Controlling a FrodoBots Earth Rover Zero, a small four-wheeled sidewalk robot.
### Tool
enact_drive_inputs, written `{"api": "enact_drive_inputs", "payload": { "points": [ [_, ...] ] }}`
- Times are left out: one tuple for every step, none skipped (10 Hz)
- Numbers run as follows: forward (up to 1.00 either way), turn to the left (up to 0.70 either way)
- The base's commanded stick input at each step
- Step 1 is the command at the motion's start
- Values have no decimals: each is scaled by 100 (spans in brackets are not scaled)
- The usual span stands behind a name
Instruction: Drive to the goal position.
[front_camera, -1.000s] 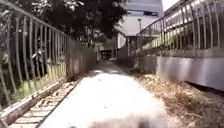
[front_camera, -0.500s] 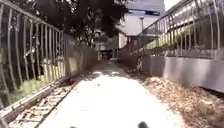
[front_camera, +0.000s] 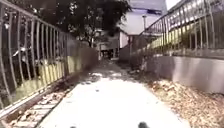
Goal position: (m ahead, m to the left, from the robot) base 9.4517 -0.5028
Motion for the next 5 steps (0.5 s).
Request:
{"api": "enact_drive_inputs", "payload": {
  "points": [
    [70,0],
    [70,0],
    [70,0],
    [70,1],
    [70,7]
  ]
}}
